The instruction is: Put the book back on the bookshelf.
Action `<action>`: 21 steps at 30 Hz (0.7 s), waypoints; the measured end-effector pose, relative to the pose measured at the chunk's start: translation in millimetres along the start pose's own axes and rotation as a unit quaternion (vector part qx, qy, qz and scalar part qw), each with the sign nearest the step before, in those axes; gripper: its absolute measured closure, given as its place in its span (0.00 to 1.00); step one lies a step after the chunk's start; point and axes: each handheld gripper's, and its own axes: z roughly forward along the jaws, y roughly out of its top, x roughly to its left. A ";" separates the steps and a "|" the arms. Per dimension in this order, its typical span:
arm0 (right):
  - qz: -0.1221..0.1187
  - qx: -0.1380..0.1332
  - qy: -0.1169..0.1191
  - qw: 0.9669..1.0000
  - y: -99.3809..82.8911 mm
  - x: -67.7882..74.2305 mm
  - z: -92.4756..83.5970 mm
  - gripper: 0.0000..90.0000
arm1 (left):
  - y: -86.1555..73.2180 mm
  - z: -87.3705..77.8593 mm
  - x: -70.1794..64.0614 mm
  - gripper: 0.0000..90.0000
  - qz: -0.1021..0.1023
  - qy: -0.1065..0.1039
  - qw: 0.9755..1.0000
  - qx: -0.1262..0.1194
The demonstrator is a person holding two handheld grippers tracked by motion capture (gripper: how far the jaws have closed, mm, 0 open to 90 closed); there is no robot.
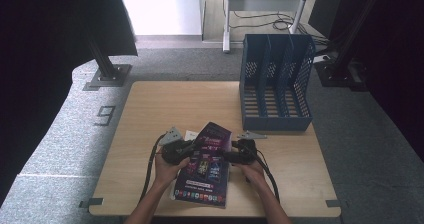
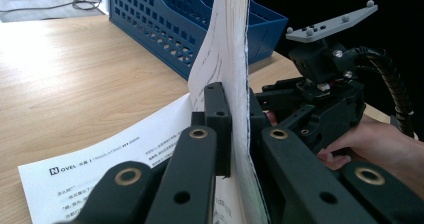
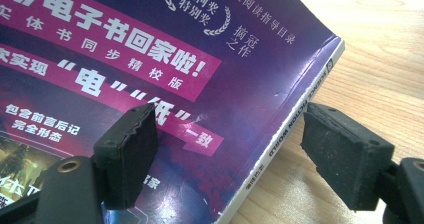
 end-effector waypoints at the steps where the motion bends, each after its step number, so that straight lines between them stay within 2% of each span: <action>1: -0.001 0.001 -0.001 1.000 -0.1 0.2 0.2 0.24 | -0.6 -0.1 0.8 0.97 -0.004 -0.001 1.000 -0.001; 7: 0.012 0.001 0.004 1.000 -0.8 -1.2 1.8 0.18 | -0.4 -3.0 -1.3 0.97 0.000 -0.004 1.000 -0.006; 11: 0.019 0.013 0.017 1.000 -2.3 -1.3 4.5 0.17 | 0.0 -3.9 -3.3 0.97 0.004 -0.007 1.000 -0.006; 13: 0.014 0.016 0.025 0.999 -3.0 0.8 5.6 0.19 | -0.3 -3.5 -1.2 0.97 0.001 -0.009 1.000 -0.005; 20: 0.014 0.019 0.025 0.999 -3.7 2.7 7.5 0.19 | -3.8 -4.0 5.6 0.97 -0.013 -0.008 1.000 -0.005; 21: 0.011 0.022 0.023 0.999 -3.8 3.2 8.0 0.20 | -6.3 -4.2 9.2 0.97 -0.020 -0.005 1.000 -0.004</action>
